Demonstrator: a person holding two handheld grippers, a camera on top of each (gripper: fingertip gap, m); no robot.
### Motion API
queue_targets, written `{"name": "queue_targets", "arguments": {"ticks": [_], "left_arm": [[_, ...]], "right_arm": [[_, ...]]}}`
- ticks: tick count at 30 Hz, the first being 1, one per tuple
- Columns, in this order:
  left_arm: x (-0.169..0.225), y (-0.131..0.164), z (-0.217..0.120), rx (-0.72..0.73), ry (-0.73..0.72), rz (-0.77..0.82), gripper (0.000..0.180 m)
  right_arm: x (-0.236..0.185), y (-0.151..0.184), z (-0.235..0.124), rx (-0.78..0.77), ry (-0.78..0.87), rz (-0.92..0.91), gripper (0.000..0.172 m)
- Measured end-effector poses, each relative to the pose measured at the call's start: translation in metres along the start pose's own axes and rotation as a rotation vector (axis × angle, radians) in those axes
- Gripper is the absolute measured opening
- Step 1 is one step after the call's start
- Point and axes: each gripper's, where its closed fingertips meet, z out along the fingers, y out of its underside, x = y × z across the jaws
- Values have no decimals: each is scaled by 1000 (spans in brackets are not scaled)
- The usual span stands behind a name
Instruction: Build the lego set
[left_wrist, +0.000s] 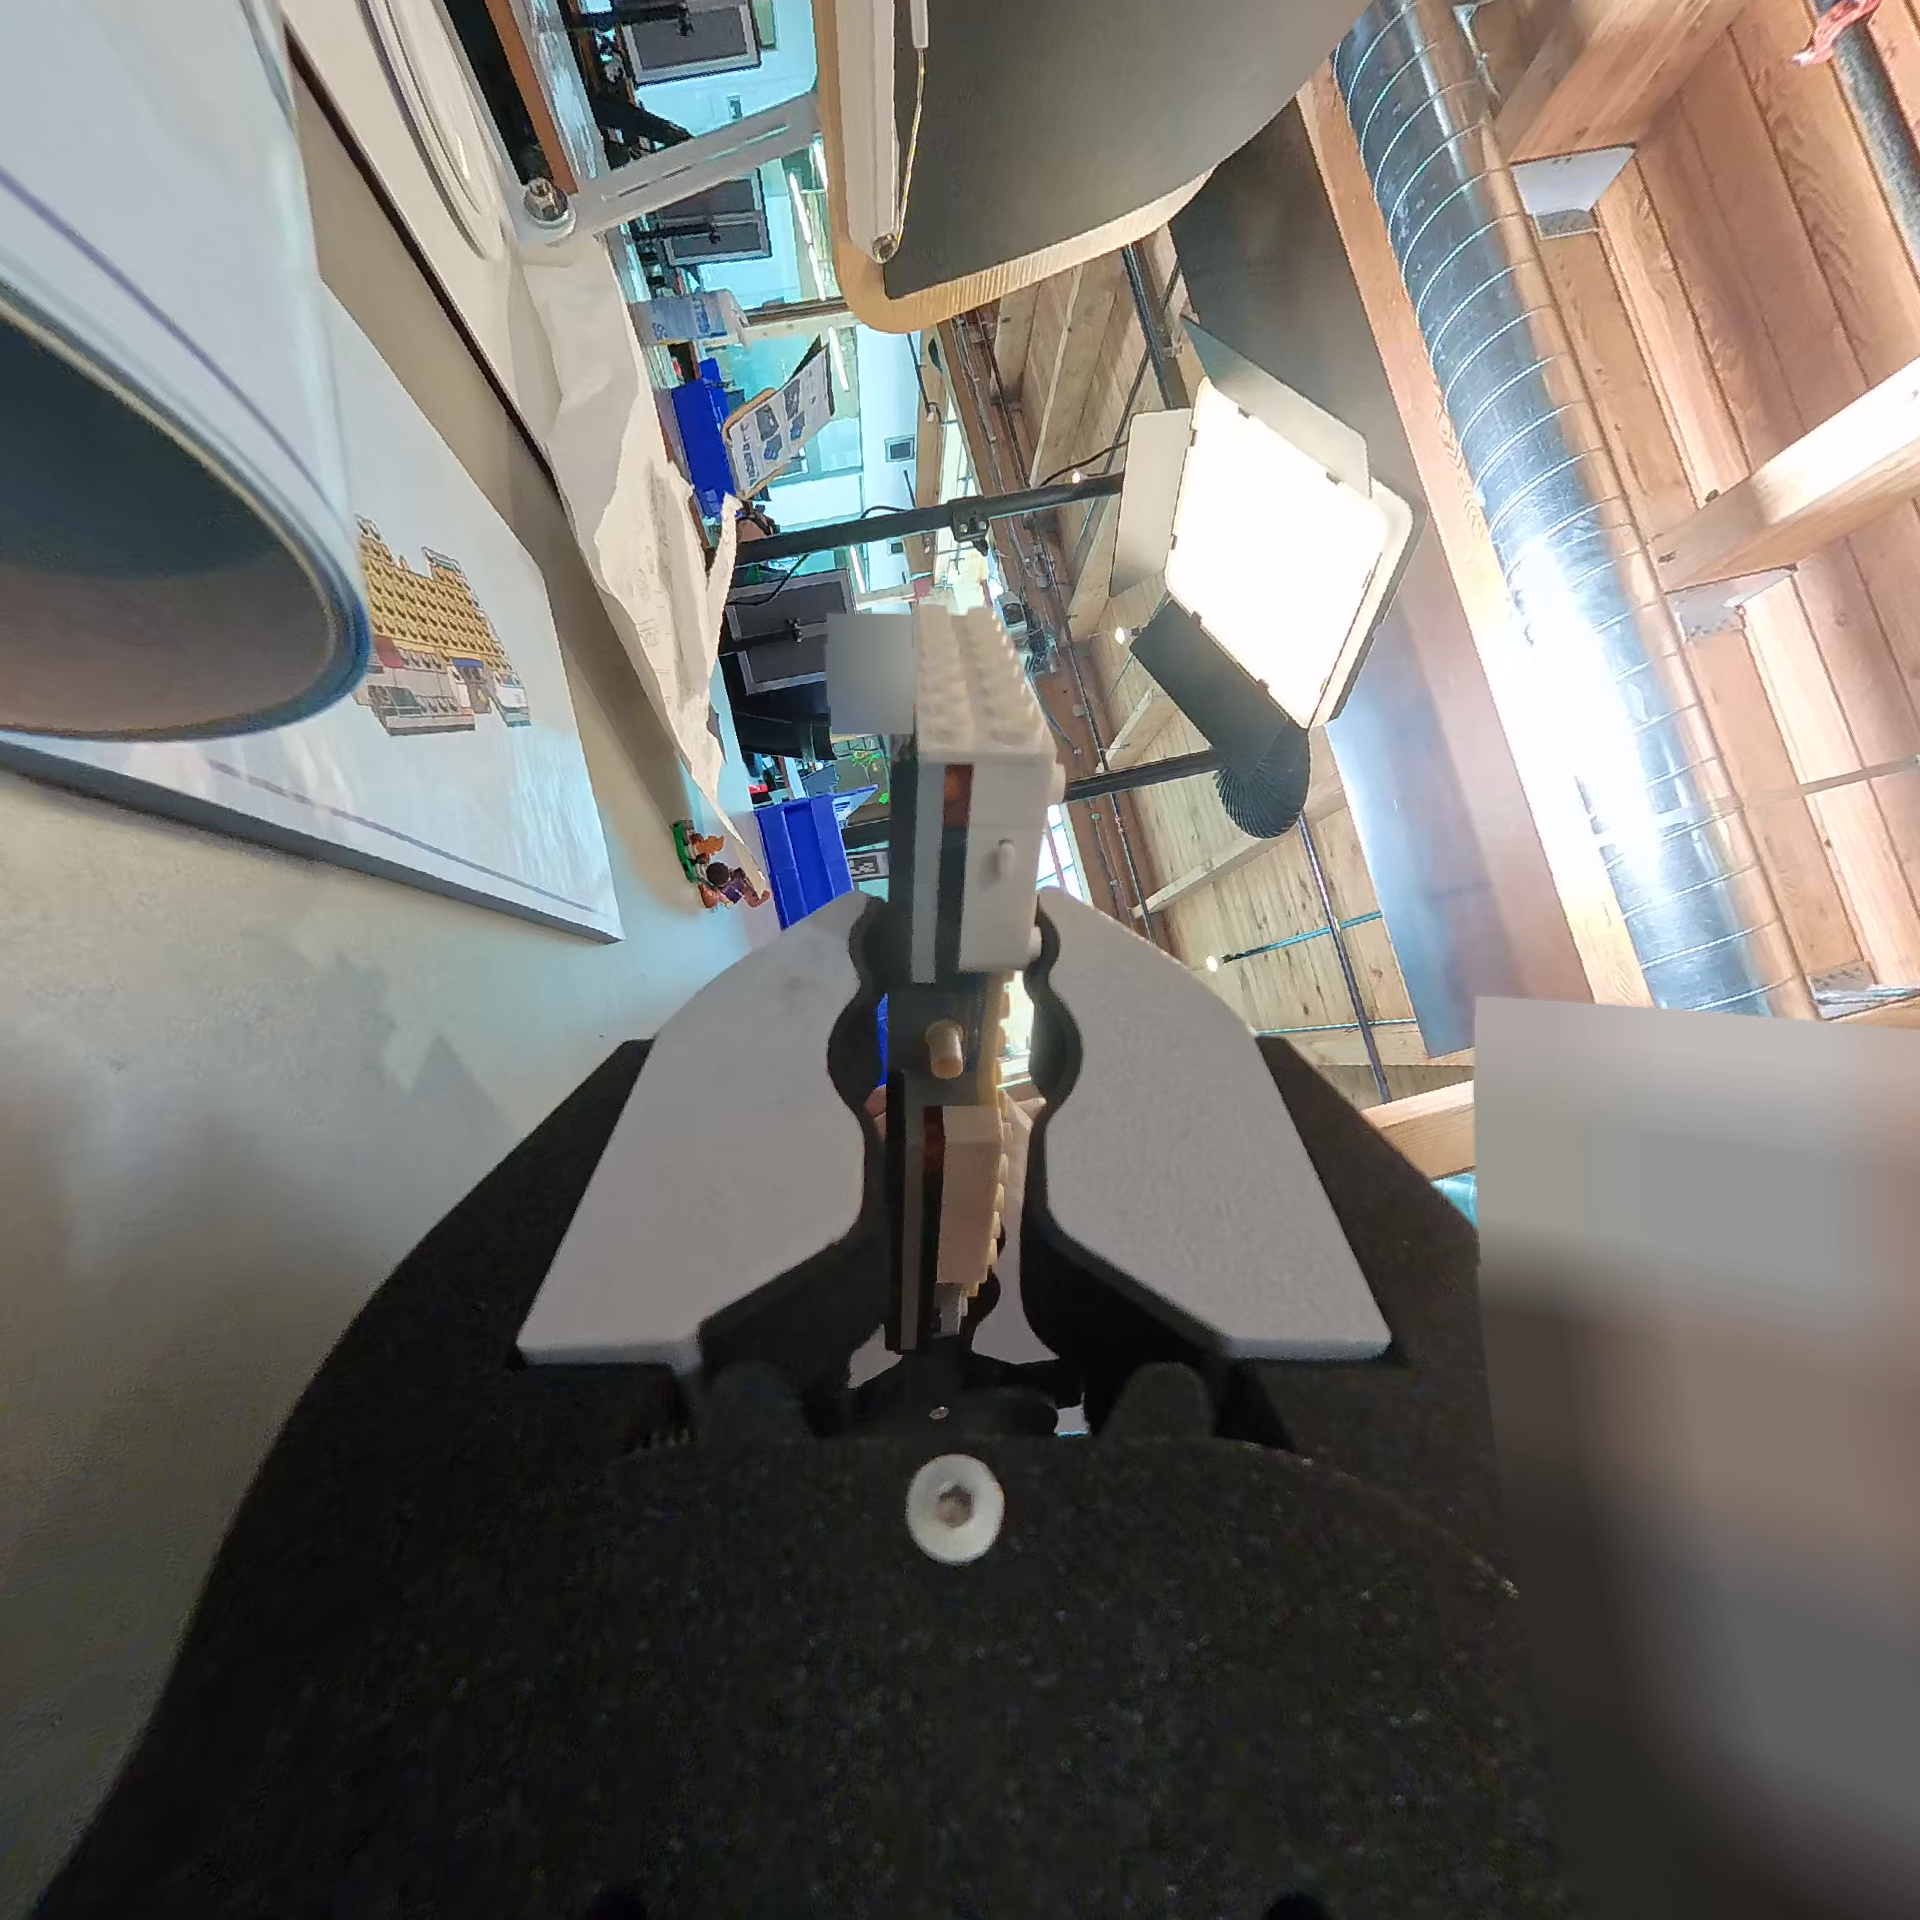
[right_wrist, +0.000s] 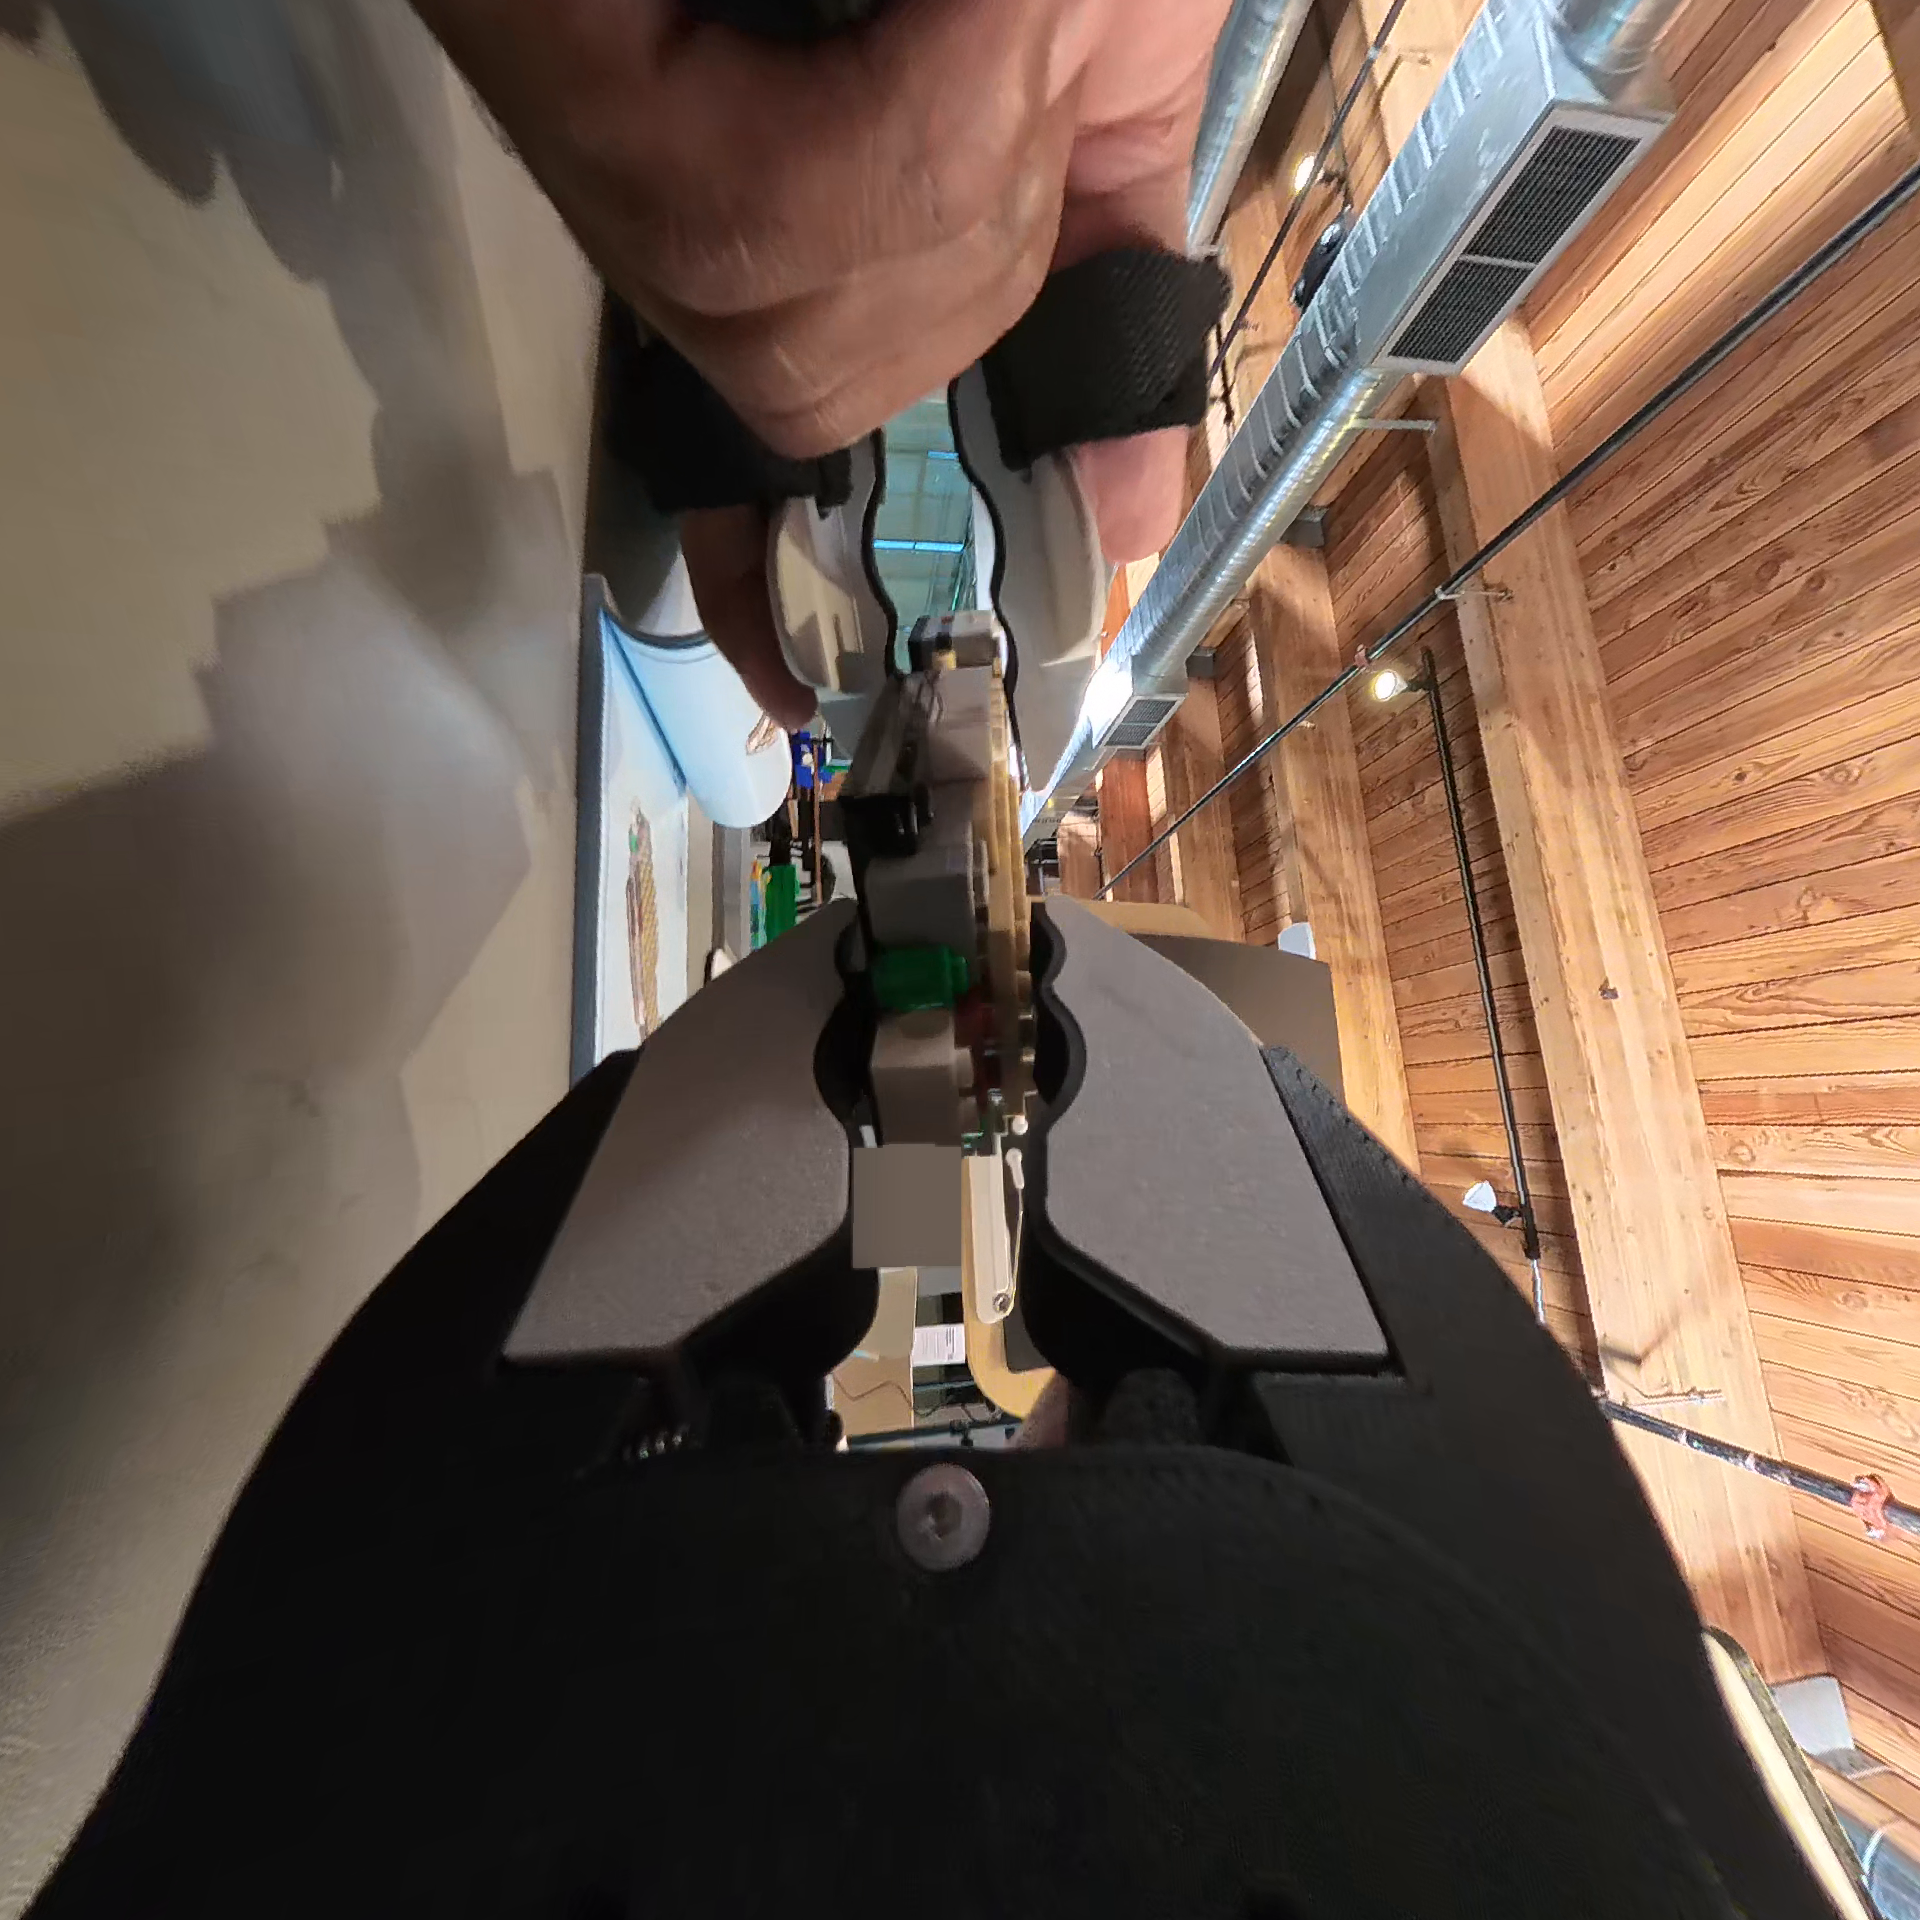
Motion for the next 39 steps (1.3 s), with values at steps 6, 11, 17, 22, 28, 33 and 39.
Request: {"name": "queue_targets", "arguments": {"ticks": [6,11,17,22,28,33,39], "left_arm": [[3,1,2,-21,10,30,25],[-2,3,3,-42,-16,40,24],[-8,3,3,-37,-20,18,23],[-9,4,3,-35,-22,12,24],[-10,4,3,-33,-22,4,24],[-9,4,4,-34,-8,4,24],[1,5,5,-66,11,71,24]], "right_arm": [[3,2,0,-6,2,23,27],[2,3,0,-6,-27,45,26],[0,4,0,-6,-64,54,26],[0,4,0,1,-80,60,26],[0,4,-1,2,-96,48,25],[2,5,0,-4,-86,57,26],[11,7,0,-26,-30,55,25]]}}
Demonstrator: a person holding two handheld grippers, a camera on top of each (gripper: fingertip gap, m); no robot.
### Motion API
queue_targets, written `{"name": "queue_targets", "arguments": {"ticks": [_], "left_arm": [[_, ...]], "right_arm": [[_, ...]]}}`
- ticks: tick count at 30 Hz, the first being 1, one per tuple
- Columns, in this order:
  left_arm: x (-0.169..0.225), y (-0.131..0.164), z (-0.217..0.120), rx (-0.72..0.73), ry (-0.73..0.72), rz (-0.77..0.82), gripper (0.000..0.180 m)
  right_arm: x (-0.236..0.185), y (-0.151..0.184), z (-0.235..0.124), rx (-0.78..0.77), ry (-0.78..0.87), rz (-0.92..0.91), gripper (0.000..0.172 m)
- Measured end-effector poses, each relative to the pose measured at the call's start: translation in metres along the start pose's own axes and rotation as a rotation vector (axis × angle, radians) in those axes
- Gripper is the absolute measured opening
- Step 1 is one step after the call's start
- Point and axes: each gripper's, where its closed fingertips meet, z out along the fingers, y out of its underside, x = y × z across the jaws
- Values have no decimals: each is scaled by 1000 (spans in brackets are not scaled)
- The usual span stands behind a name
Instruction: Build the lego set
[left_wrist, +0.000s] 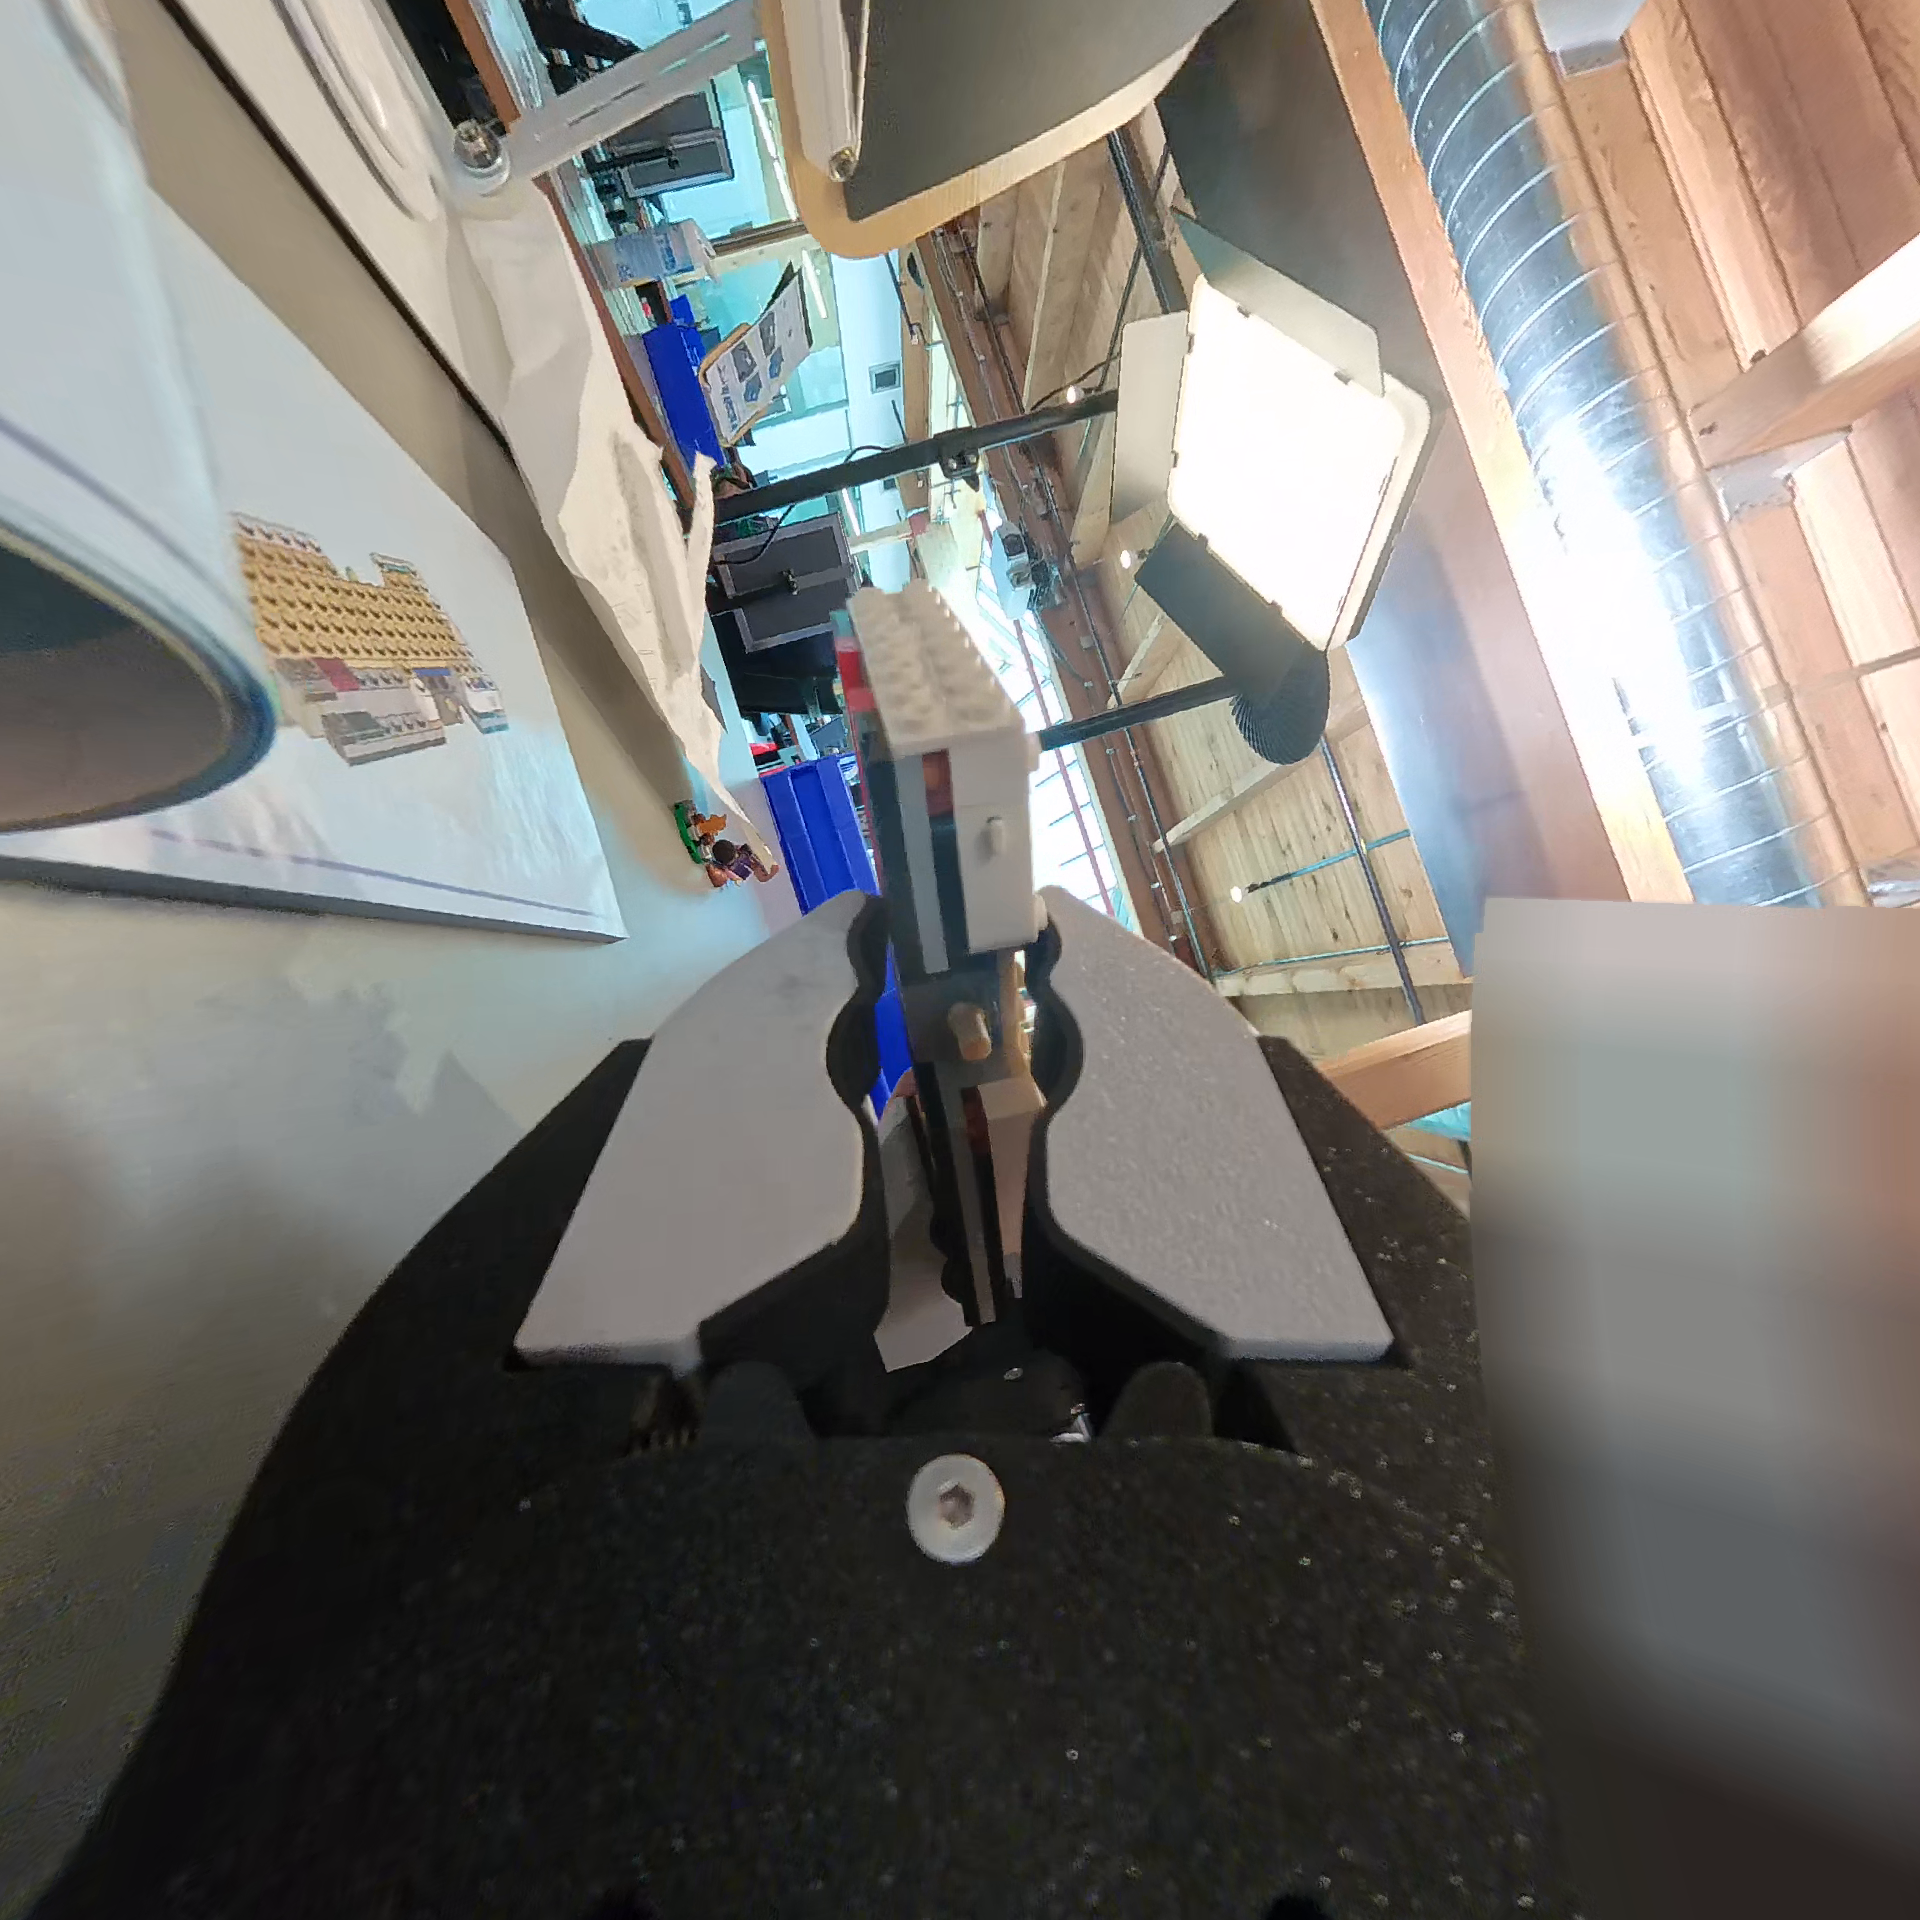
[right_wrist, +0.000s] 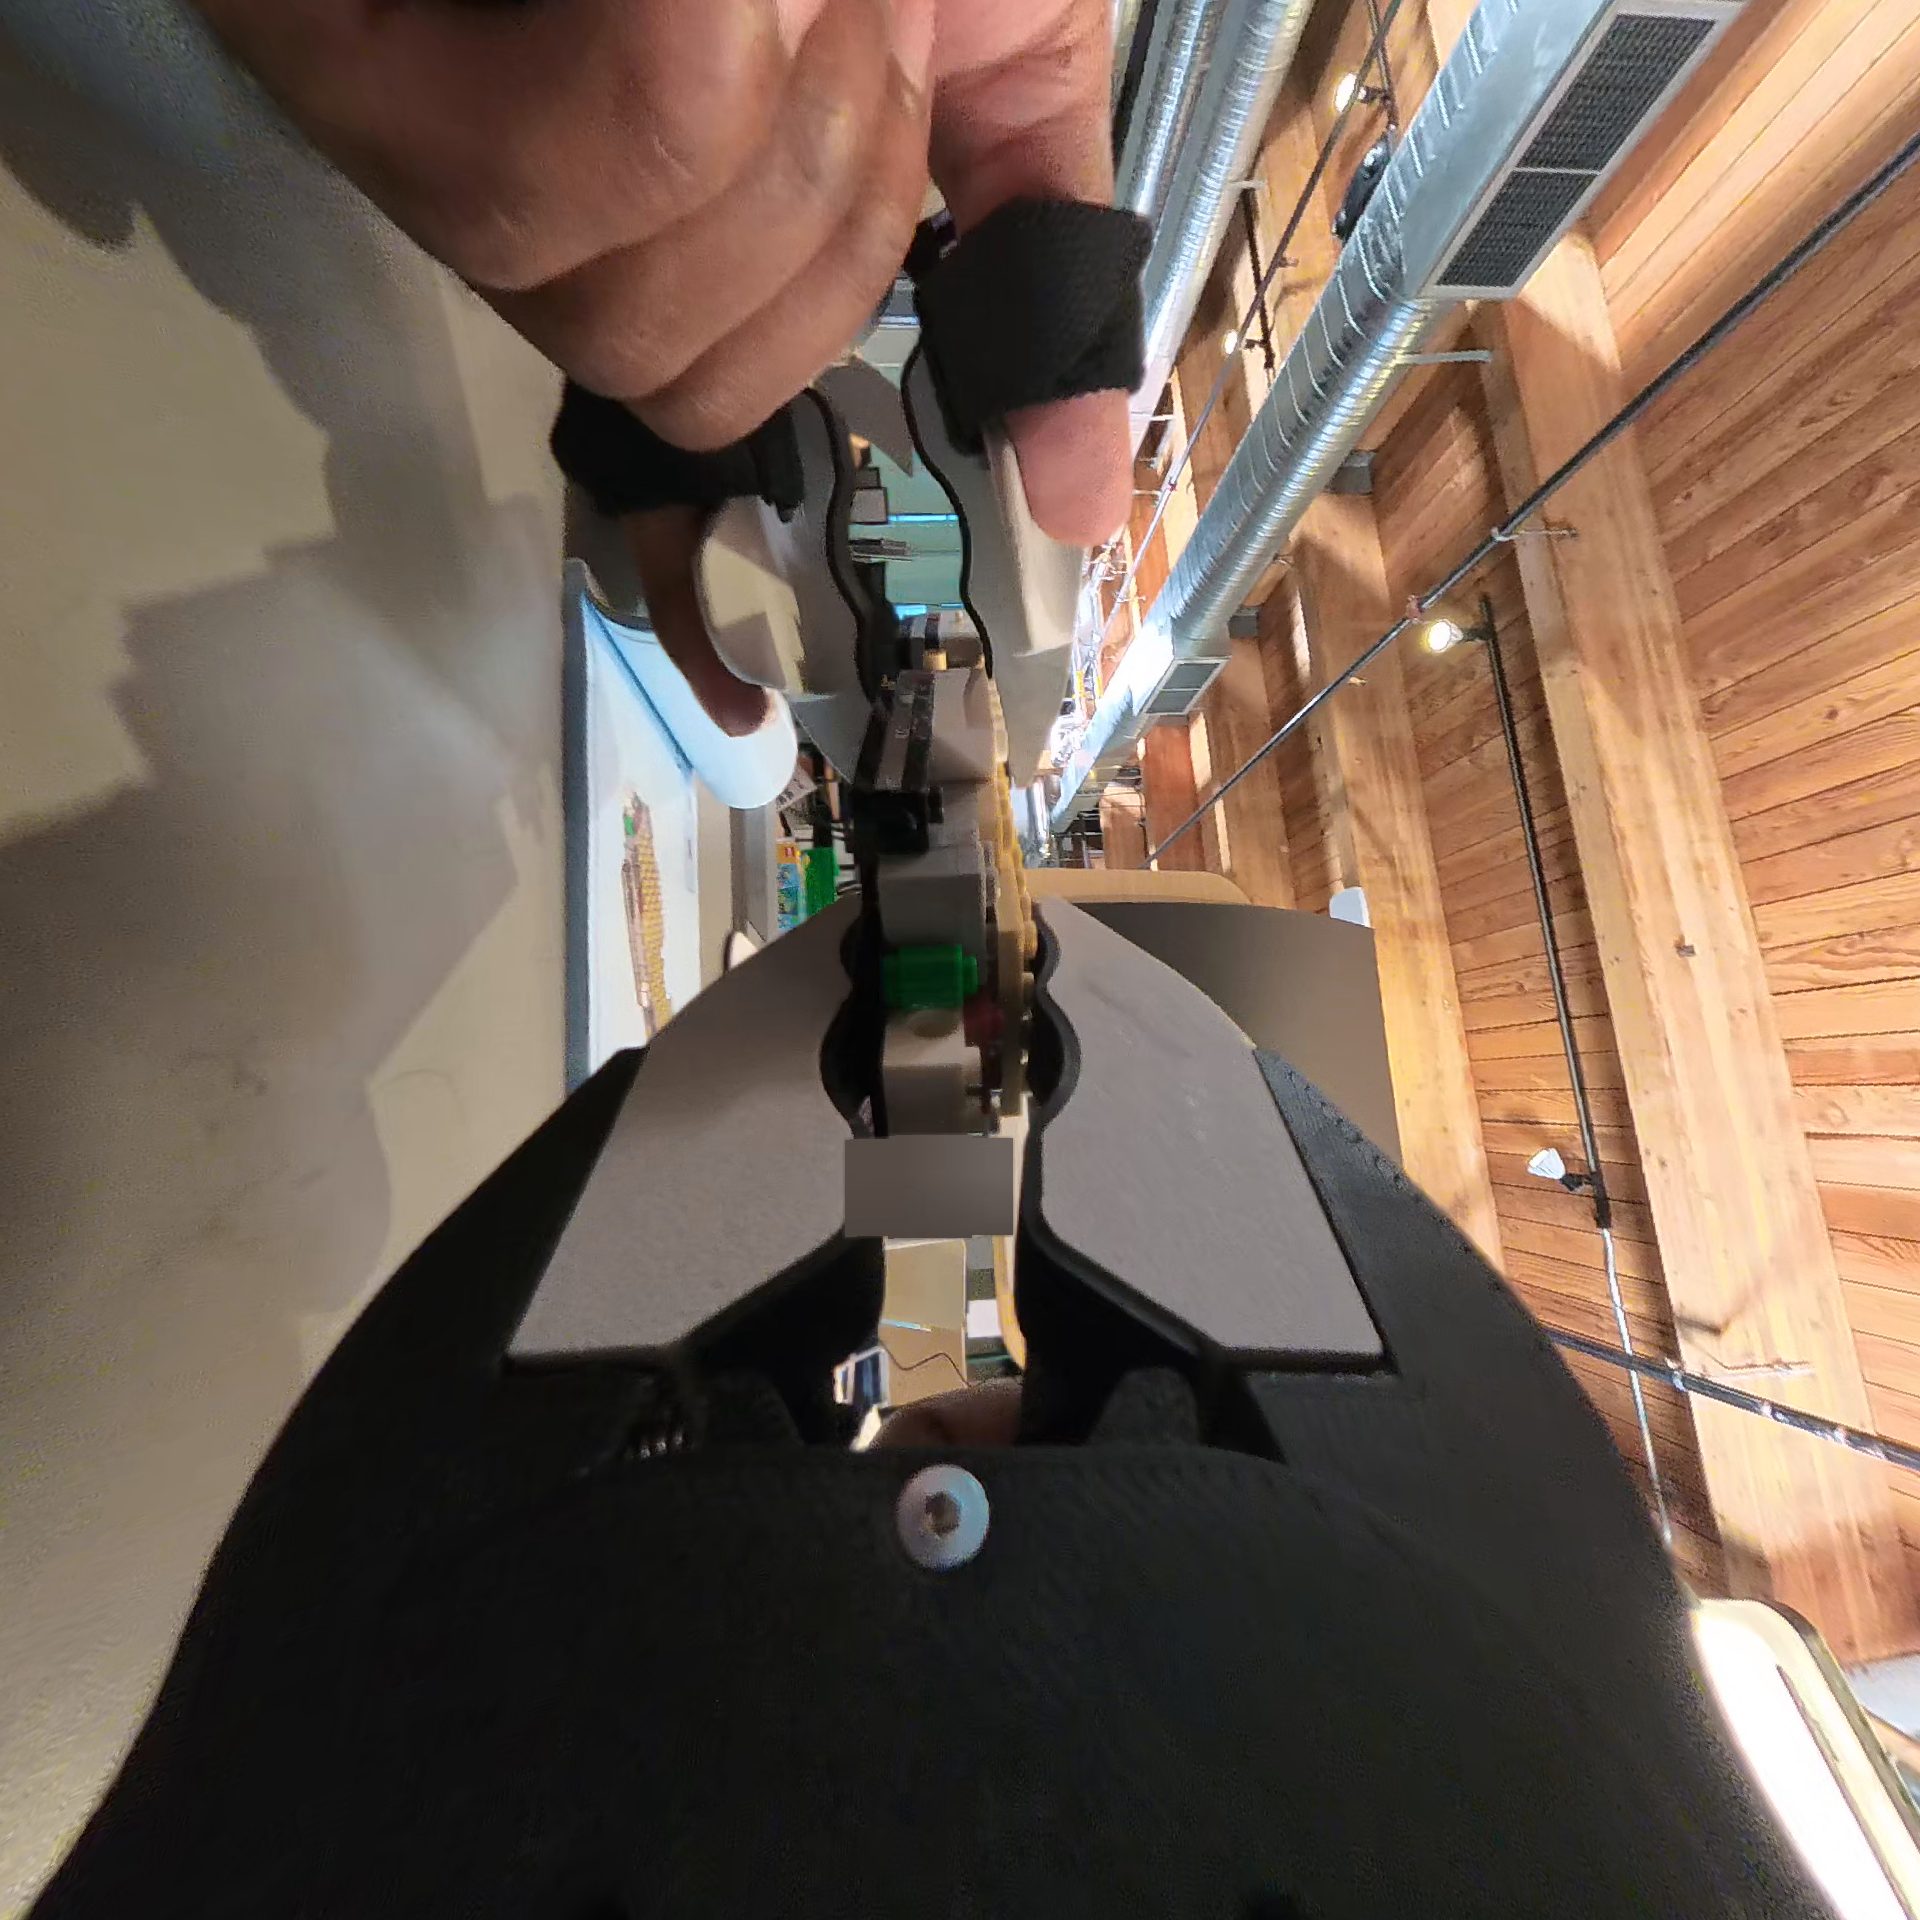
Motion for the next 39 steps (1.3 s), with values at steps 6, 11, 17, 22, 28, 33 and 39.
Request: {"name": "queue_targets", "arguments": {"ticks": [6,11,17,22,28,33,39], "left_arm": [[4,9,4,-64,6,35,26],[6,19,8,-99,44,-23,27],[7,17,7,-99,54,-48,27],[5,10,5,-61,50,-70,27],[6,9,4,-73,45,-81,27],[2,8,3,-73,8,-69,24],[-3,9,1,-85,-30,-40,23]], "right_arm": [[3,0,0,-9,25,-23,25],[3,1,-1,-12,29,-27,25],[4,0,-1,-12,35,-28,25],[3,-1,0,-17,32,-34,25],[4,-3,-1,-17,37,-44,25],[1,-5,-1,-17,26,-55,25],[-3,-6,0,-18,18,-73,25]]}}
